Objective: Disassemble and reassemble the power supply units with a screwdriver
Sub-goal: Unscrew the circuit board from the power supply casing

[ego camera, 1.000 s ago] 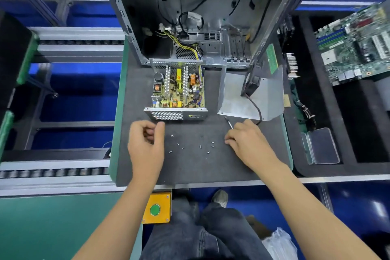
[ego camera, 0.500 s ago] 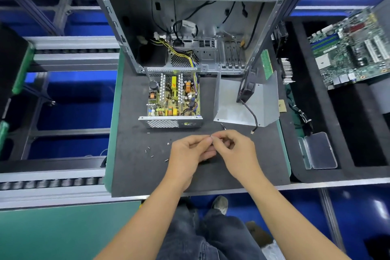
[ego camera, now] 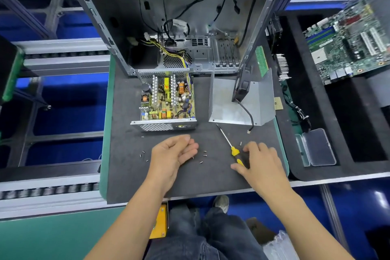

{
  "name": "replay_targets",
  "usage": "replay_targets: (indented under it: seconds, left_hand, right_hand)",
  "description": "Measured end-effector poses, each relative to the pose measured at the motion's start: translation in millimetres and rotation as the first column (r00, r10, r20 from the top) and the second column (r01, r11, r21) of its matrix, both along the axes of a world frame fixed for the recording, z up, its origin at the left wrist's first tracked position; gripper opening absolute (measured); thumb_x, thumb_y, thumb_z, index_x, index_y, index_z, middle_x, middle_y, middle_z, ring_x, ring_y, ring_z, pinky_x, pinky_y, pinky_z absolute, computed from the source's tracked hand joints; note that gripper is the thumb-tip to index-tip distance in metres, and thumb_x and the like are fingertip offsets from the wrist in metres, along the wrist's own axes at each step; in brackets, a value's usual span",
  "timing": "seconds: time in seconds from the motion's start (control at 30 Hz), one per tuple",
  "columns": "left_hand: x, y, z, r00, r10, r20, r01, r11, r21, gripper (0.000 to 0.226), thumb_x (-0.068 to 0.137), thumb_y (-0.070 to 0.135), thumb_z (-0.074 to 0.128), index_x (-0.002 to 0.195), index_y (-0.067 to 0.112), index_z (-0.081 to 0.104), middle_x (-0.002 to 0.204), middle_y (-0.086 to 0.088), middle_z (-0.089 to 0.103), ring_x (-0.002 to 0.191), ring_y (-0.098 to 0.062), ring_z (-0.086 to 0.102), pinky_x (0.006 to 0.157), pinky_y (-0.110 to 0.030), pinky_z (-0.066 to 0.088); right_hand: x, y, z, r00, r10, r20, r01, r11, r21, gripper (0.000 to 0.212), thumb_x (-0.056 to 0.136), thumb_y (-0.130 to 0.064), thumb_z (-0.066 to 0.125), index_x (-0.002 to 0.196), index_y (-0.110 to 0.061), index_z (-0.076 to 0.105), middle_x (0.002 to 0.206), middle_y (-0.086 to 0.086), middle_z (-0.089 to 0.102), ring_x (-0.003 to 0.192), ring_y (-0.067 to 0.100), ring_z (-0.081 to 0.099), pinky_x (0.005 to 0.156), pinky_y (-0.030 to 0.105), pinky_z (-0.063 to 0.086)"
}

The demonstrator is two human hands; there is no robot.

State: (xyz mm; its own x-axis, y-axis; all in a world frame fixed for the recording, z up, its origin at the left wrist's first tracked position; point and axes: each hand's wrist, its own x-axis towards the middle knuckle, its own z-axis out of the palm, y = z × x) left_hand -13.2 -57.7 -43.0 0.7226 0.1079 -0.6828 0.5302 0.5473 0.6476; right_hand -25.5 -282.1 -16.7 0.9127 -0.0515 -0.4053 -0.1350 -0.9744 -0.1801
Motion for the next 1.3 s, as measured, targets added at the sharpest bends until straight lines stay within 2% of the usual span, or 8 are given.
replay_targets:
  seconds: [0.13, 0.27, 0.37, 0.5, 0.6, 0.7, 1.07, 1.3]
  left_hand:
    - [1.7, 2.3, -0.6, 1.0, 0.012, 0.006, -0.012, 1.0, -0.009, 0.009, 0.089, 0.002, 0.068, 0.098, 0.0, 0.07, 0.087, -0.015, 0.076, 0.081, -0.023, 0.076, 0.068, -0.024, 0.059]
    - [1.9, 0.8, 2.0, 0.999, -0.009, 0.04, 0.009, 1.0, -0.019, 0.01, 0.088, 0.001, 0.069, 0.097, 0.003, 0.073, 0.088, -0.014, 0.076, 0.08, -0.022, 0.075, 0.069, -0.024, 0.059]
    - [3.3, -1.6, 4.2, 0.998, -0.027, 0.057, 0.028, 0.999, -0.019, 0.01, 0.089, 0.001, 0.068, 0.097, 0.004, 0.074, 0.087, -0.013, 0.075, 0.078, -0.02, 0.074, 0.069, -0.024, 0.058]
    - [6.3, -11.4, 6.9, 0.997, -0.055, 0.051, 0.057, 0.998, -0.037, 0.014, 0.091, 0.004, 0.067, 0.089, 0.01, 0.079, 0.085, -0.011, 0.075, 0.078, -0.02, 0.074, 0.068, -0.024, 0.058]
    - [7.5, -15.5, 8.8, 0.996, -0.065, 0.056, 0.07, 0.994, -0.083, 0.011, 0.089, 0.009, 0.067, 0.095, 0.007, 0.076, 0.091, -0.013, 0.076, 0.085, -0.024, 0.075, 0.071, -0.025, 0.059]
    - [7.5, -13.6, 9.7, 0.995, -0.065, 0.08, 0.073, 0.992, -0.107, 0.023, 0.08, 0.016, 0.07, 0.099, 0.004, 0.074, 0.095, -0.016, 0.076, 0.091, -0.026, 0.075, 0.073, -0.026, 0.059]
    - [5.5, -7.9, 18.5, 0.971, -0.129, 0.203, 0.141, 0.989, -0.044, 0.02, 0.078, 0.014, 0.068, 0.095, 0.004, 0.075, 0.086, -0.016, 0.076, 0.083, -0.022, 0.075, 0.073, -0.024, 0.059]
    - [6.0, -1.0, 22.5, 0.935, -0.259, 0.242, 0.225, 0.961, 0.159, 0.018, 0.088, 0.007, 0.067, 0.087, 0.018, 0.081, 0.088, -0.015, 0.076, 0.083, -0.024, 0.075, 0.074, -0.024, 0.059]
  right_hand:
    - [-3.6, 0.2, -5.2, 0.999, -0.037, 0.019, 0.034, 0.991, 0.133, 0.027, 0.095, -0.037, 0.06, 0.113, -0.017, 0.055, 0.103, 0.0, 0.053, 0.093, 0.021, 0.052, 0.075, 0.032, 0.041]
    - [-7.0, -6.9, -2.9, 0.983, -0.148, 0.106, 0.115, 0.957, 0.265, 0.018, 0.098, -0.032, 0.053, 0.11, -0.022, 0.06, 0.092, -0.009, 0.049, 0.076, 0.011, 0.049, 0.062, 0.03, 0.034]
    - [-10.8, -15.2, -3.6, 0.979, -0.18, 0.098, 0.134, 0.924, 0.359, 0.02, 0.097, -0.032, 0.05, 0.111, -0.025, 0.062, 0.089, -0.012, 0.05, 0.076, 0.006, 0.052, 0.063, 0.028, 0.04]
    - [-10.2, -15.0, -3.0, 0.981, -0.169, 0.093, 0.117, 0.904, 0.411, 0.021, 0.097, -0.029, 0.05, 0.113, -0.028, 0.064, 0.086, -0.013, 0.049, 0.078, 0.002, 0.052, 0.061, 0.014, 0.038]
    - [-12.3, -10.6, 1.4, 0.985, -0.138, 0.099, 0.072, 0.869, 0.489, 0.02, 0.096, -0.026, 0.053, 0.11, -0.027, 0.066, 0.084, -0.017, 0.047, 0.077, 0.003, 0.051, 0.063, 0.011, 0.04]
    - [-14.7, -7.7, 7.5, 0.985, -0.1, 0.139, 0.007, 0.834, 0.551, 0.019, 0.095, -0.019, 0.056, 0.108, -0.026, 0.068, 0.084, -0.016, 0.047, 0.073, 0.007, 0.05, 0.062, 0.009, 0.038]
    - [-9.7, -1.3, 16.1, 0.979, -0.046, 0.199, -0.08, 0.809, 0.582, 0.021, 0.092, -0.013, 0.061, 0.105, -0.026, 0.071, 0.078, -0.007, 0.05, 0.069, 0.014, 0.049, 0.059, 0.015, 0.038]
    - [-8.6, -2.6, 21.0, 0.977, -0.027, 0.212, -0.1, 0.82, 0.564, 0.022, 0.09, -0.009, 0.062, 0.104, -0.022, 0.073, 0.077, -0.01, 0.048, 0.067, 0.01, 0.048, 0.061, 0.009, 0.034]
